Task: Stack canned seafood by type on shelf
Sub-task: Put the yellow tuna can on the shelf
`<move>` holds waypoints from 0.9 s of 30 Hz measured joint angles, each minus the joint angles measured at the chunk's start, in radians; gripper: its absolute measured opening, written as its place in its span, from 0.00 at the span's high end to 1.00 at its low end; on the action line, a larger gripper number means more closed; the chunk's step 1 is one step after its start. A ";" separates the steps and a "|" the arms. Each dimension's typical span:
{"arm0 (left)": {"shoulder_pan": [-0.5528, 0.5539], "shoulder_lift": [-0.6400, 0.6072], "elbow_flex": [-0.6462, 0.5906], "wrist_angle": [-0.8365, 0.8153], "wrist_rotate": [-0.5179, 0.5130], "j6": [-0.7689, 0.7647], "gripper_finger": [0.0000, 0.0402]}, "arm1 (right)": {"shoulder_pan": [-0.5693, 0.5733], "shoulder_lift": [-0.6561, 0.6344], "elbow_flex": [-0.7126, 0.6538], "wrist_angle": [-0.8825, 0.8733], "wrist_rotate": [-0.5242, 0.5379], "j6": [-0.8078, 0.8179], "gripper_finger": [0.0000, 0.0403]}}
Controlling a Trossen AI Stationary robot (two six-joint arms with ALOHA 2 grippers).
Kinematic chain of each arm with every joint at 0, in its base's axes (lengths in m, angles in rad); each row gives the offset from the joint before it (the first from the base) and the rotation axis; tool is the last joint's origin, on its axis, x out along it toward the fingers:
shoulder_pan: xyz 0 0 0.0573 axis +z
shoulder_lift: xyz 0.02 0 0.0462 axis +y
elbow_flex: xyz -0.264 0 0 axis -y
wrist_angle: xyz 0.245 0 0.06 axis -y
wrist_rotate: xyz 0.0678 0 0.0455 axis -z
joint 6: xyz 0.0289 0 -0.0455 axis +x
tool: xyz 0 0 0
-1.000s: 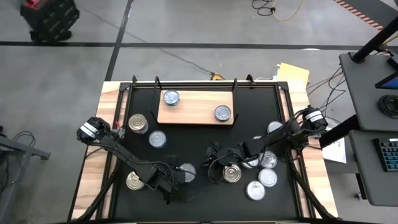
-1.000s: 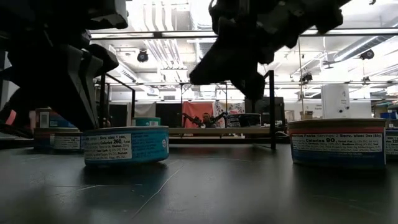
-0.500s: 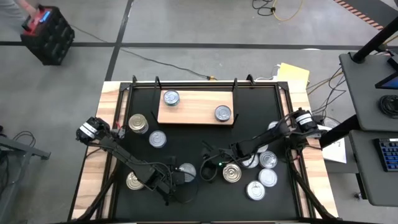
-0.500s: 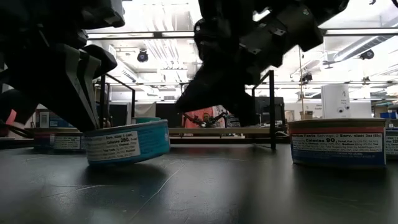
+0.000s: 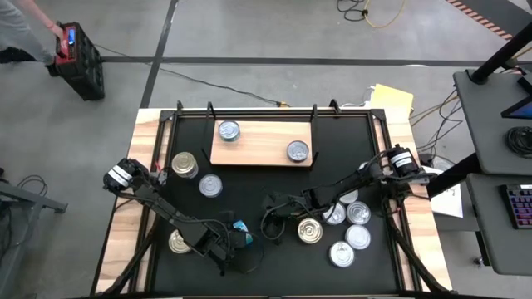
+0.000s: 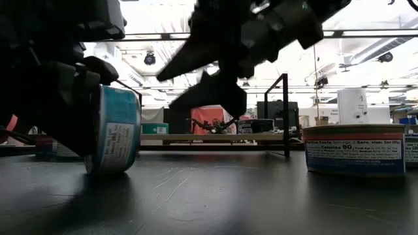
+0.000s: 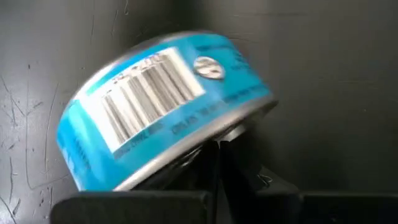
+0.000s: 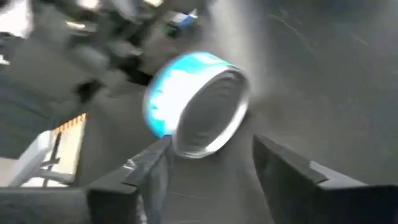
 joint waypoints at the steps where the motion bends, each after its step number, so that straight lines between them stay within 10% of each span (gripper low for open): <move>1: -0.001 0.000 0.000 0.001 -0.015 0.001 1.00 | 0.008 0.000 0.005 -0.001 0.000 -0.018 0.44; 16: -0.001 -0.001 -0.020 0.095 -0.074 0.019 1.00 | 0.056 0.058 0.018 0.063 0.166 -0.254 0.24; 27: -0.002 -0.003 -0.091 0.231 -0.073 0.015 1.00 | 0.056 0.169 0.089 0.144 0.115 -0.377 0.27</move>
